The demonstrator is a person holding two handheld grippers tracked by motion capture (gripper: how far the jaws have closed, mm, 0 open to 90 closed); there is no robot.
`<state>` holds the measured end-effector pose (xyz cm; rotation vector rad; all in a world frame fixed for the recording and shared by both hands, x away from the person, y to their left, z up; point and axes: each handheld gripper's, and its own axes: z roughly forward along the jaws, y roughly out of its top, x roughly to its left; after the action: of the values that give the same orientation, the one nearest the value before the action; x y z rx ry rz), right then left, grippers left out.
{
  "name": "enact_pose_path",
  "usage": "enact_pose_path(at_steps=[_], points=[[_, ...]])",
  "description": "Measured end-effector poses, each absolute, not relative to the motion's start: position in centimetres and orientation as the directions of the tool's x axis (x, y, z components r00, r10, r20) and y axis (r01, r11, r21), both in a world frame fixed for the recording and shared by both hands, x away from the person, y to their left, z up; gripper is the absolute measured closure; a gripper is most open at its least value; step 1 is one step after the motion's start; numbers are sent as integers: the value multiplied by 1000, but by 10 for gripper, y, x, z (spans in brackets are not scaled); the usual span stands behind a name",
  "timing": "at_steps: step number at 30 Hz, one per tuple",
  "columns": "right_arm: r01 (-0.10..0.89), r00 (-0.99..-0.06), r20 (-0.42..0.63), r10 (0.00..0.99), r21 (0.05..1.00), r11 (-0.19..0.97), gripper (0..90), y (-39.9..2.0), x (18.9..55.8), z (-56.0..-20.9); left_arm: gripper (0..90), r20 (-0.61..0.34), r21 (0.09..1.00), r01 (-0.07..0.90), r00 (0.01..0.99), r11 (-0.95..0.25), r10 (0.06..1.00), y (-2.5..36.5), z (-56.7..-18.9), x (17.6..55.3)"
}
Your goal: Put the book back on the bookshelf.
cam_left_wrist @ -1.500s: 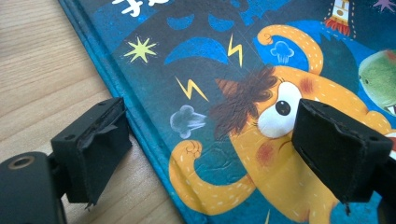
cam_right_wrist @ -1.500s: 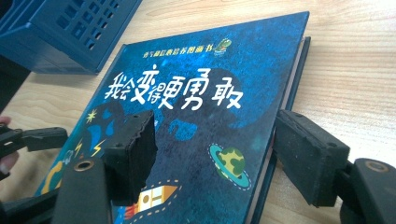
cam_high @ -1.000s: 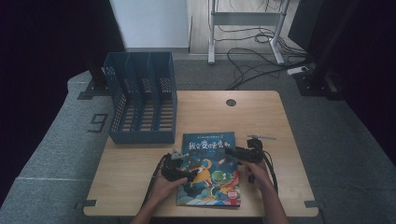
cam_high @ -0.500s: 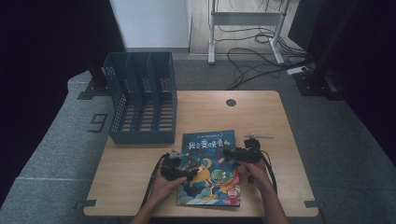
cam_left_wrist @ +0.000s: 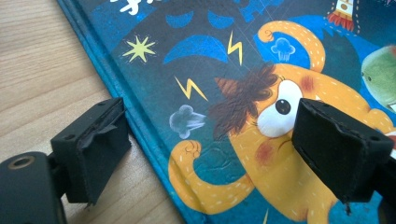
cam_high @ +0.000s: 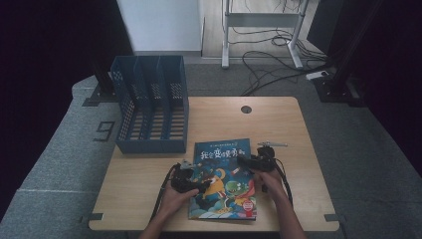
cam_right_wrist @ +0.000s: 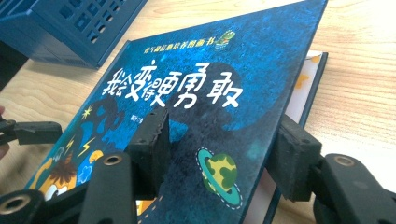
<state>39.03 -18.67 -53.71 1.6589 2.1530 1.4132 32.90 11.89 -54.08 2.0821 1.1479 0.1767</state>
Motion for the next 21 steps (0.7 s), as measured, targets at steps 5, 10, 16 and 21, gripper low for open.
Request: enact_pose_path(at_steps=[5,10,16,21], points=[[727,-413,461,785,686,-20,458,-189,391,-538,110,-202,653,666,613,-361,764,119,-539,321],[729,-413,461,786,684,-19,458,-189,391,-538,103,-199,648,654,640,-391,742,121,-539,312],[731,-405,458,791,682,-20,463,-190,390,-537,96,-198,646,637,672,-420,713,125,-540,296],[737,-402,466,788,676,-24,471,-191,391,-538,96,-184,651,613,700,-448,690,131,-541,278]])
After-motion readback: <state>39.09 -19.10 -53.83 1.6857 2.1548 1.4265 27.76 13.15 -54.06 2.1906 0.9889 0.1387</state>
